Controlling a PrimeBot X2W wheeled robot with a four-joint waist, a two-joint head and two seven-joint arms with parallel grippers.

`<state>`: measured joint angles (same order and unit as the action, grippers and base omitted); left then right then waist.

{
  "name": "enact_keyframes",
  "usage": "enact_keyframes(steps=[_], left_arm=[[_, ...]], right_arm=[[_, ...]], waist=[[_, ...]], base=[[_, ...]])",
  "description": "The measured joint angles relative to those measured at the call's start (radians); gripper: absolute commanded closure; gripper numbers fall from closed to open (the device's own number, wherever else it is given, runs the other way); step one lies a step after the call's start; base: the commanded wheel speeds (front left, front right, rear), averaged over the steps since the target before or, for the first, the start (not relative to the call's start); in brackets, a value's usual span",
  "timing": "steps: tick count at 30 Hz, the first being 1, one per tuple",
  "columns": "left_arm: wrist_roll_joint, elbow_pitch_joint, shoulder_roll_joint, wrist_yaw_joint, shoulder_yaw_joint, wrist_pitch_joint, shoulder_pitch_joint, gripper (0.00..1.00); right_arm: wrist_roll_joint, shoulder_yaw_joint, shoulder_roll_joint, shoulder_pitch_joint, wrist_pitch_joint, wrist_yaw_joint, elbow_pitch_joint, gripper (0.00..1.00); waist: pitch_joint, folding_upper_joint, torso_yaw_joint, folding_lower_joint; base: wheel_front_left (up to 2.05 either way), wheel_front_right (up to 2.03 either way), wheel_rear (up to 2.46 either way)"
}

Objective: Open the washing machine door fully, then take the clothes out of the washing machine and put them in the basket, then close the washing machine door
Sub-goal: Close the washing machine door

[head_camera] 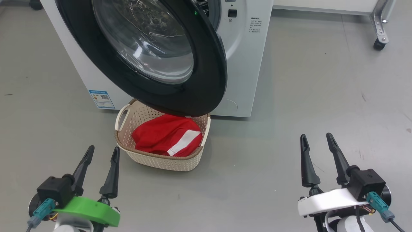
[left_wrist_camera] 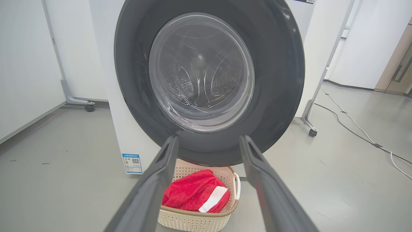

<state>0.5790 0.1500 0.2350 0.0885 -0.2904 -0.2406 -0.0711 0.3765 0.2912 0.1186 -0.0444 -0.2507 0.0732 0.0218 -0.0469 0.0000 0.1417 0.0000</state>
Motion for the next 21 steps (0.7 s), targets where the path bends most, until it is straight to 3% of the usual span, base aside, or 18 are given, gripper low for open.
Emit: enact_keyframes(steps=[15, 16, 17, 18, 21], left_arm=[[-0.008, 0.009, -0.010, 0.000, 0.004, -0.007, 0.000, 0.00], [-0.008, 0.009, -0.011, 0.000, 0.003, -0.007, 0.000, 0.00], [-0.008, 0.009, -0.013, 0.000, 0.003, -0.007, 0.000, 0.00], [-0.008, 0.008, -0.015, 0.001, 0.003, -0.007, -0.001, 0.00], [-0.009, 0.007, -0.024, 0.002, 0.001, -0.007, -0.002, 0.00]], right_arm=[[0.000, 0.000, 0.000, 0.000, 0.000, 0.000, 0.000, 0.00], [0.000, 0.000, 0.001, 0.000, 0.000, 0.000, 0.003, 0.31], [0.000, -0.001, 0.001, 0.001, 0.000, 0.000, 0.008, 0.74], [-0.002, -0.001, 0.002, 0.001, 0.000, 0.000, 0.013, 1.00], [-0.013, 0.006, 0.015, 0.011, 0.000, -0.002, 0.021, 1.00]], waist=[[-0.013, 0.0000, 0.003, 0.0000], [-0.014, 0.0000, 0.003, 0.0000], [-0.016, 0.0000, 0.004, 0.0000], [-0.019, 0.0000, 0.006, 0.0000], [-0.030, 0.0000, 0.011, 0.0000]], base=[[0.00, 0.00, 0.00], [0.00, 0.00, 0.00], [0.00, 0.00, 0.00], [0.00, 0.00, 0.00], [0.00, 0.00, 0.00]])
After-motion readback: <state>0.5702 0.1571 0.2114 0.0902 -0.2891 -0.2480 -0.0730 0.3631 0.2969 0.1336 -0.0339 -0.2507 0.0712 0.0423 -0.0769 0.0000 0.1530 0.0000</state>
